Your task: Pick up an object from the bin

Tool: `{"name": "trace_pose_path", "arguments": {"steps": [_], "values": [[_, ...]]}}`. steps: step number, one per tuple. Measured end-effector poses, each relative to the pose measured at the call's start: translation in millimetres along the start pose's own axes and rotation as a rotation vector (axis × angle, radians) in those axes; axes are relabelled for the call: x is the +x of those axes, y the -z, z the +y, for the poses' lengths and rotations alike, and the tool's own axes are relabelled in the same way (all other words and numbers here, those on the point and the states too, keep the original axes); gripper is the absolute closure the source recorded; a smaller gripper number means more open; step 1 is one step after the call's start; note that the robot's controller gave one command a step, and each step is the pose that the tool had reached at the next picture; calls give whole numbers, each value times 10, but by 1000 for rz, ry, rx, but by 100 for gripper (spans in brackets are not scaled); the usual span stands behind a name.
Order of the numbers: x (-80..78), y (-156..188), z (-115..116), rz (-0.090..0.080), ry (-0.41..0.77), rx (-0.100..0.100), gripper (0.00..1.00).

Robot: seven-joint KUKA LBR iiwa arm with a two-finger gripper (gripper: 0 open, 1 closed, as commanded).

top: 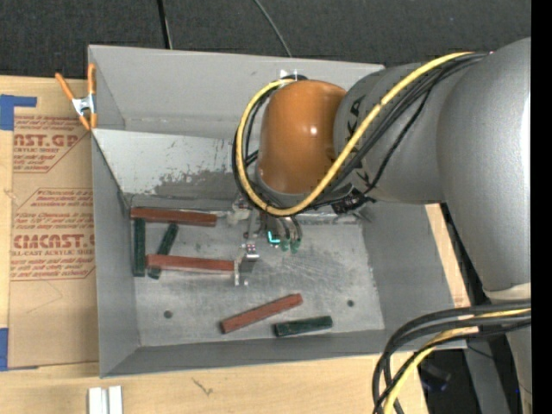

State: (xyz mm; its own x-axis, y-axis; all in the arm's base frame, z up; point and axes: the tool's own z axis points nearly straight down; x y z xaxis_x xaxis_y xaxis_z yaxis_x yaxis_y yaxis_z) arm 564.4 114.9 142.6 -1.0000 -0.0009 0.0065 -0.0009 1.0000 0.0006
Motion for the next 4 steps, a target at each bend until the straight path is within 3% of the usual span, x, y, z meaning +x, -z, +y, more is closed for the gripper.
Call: {"name": "trace_pose_path", "arguments": {"steps": [1, 2, 3, 4], "values": [[-19, 41, -3, -7, -1, -1, 0], [-10, -668, 142, -15, 235, -1, 100], [-10, -668, 142, -15, 235, -2, 100], [-21, 1243, 83, -18, 221, 0, 100]]}}
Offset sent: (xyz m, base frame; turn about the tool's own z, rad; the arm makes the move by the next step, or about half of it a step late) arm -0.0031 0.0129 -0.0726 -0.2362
